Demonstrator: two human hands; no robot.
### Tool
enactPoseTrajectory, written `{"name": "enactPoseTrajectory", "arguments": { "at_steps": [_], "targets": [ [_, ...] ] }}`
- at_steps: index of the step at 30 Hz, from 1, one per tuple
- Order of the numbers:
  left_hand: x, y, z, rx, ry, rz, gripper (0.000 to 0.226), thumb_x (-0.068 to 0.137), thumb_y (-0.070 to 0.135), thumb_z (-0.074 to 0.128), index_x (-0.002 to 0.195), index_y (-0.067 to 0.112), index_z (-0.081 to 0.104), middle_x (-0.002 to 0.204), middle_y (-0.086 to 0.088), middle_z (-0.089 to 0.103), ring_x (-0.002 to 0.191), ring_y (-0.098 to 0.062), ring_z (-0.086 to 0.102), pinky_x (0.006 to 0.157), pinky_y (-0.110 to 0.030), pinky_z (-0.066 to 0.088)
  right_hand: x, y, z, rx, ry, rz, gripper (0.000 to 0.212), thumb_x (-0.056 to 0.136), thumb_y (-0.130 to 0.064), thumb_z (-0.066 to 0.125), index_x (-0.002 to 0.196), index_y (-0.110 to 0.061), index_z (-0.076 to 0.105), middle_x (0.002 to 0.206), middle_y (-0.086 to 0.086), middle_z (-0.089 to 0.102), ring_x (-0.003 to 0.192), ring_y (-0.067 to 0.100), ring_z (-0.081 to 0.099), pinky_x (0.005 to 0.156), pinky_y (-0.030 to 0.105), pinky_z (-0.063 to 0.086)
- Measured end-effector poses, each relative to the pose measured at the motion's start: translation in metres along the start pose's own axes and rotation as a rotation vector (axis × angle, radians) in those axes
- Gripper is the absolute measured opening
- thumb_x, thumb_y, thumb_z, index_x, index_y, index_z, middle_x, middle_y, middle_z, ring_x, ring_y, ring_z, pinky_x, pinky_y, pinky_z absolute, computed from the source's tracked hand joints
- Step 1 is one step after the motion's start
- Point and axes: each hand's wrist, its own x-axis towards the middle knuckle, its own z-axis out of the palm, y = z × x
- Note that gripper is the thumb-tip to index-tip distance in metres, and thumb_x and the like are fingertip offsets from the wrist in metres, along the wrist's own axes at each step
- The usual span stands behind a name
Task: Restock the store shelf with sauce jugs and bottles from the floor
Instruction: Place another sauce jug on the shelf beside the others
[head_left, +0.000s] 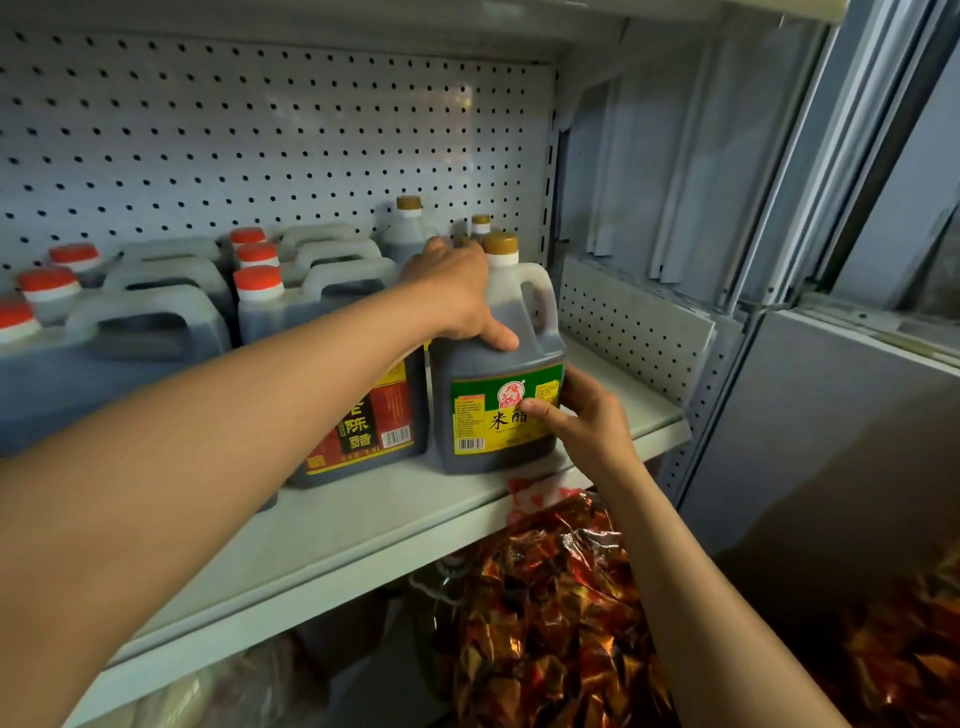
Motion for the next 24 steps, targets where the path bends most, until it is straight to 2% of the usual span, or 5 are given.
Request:
{"name": "enactPoseTrajectory", "arguments": {
  "at_steps": [3, 8, 12, 15, 24],
  "targets": [
    [0.013, -0.001, -0.004, 0.093, -0.011, -0.007, 0.106, 0.058, 0.07, 0.082, 0.136, 0.009, 0.044, 0.135, -0.015, 0.053, 0.129, -0.03, 0.044, 0.097, -0.039, 0.042, 0.017, 0.007, 0.005, 0.005, -0.006, 0.023, 0.055, 0.073, -0.043, 0.083, 0.122, -0.024, 0.069, 0.113, -0.007, 0.076, 0.11, 0.014, 0.07, 0.097, 0.049, 0.056],
    [0.034, -0.003, -0.006, 0.196, -0.038, -0.039, 0.098, 0.066, 0.069, 0.078, 0.135, 0.007, 0.048, 0.137, -0.013, 0.054, 0.131, -0.03, 0.043, 0.099, -0.037, 0.039, 0.043, 0.013, 0.015, 0.001, -0.008, 0.046, 0.034, 0.078, -0.03, 0.086, 0.109, -0.029, 0.073, 0.102, -0.008, 0.078, 0.1, 0.013, 0.073, 0.094, 0.047, 0.057],
    [0.053, -0.013, -0.005, 0.262, -0.07, -0.07, 0.099, 0.067, 0.07, 0.077, 0.136, 0.006, 0.047, 0.139, -0.011, 0.053, 0.132, -0.031, 0.042, 0.102, -0.04, 0.038, 0.063, 0.02, 0.026, -0.003, -0.008, 0.041, 0.042, 0.071, -0.048, 0.085, 0.108, -0.032, 0.073, 0.101, -0.005, 0.078, 0.101, 0.022, 0.072, 0.092, 0.053, 0.056],
    [0.068, -0.022, -0.002, 0.295, -0.1, -0.098, 0.103, 0.067, 0.07, 0.076, 0.14, 0.005, 0.043, 0.14, -0.012, 0.052, 0.133, -0.032, 0.041, 0.106, -0.044, 0.037, 0.078, 0.025, 0.035, -0.009, -0.006, 0.047, 0.036, 0.076, -0.038, 0.086, 0.107, -0.029, 0.073, 0.099, -0.006, 0.078, 0.099, 0.02, 0.072, 0.092, 0.052, 0.056],
    [0.126, -0.05, 0.011, 0.337, -0.181, -0.203, 0.119, 0.05, 0.083, 0.073, 0.134, 0.002, 0.05, 0.129, -0.015, 0.056, 0.116, -0.037, 0.055, 0.1, -0.047, 0.048, 0.116, 0.038, 0.062, -0.006, -0.017, 0.06, 0.028, 0.078, -0.03, 0.086, 0.098, -0.039, 0.069, 0.099, -0.008, 0.078, 0.097, 0.015, 0.072, 0.091, 0.045, 0.059]
  ]
}}
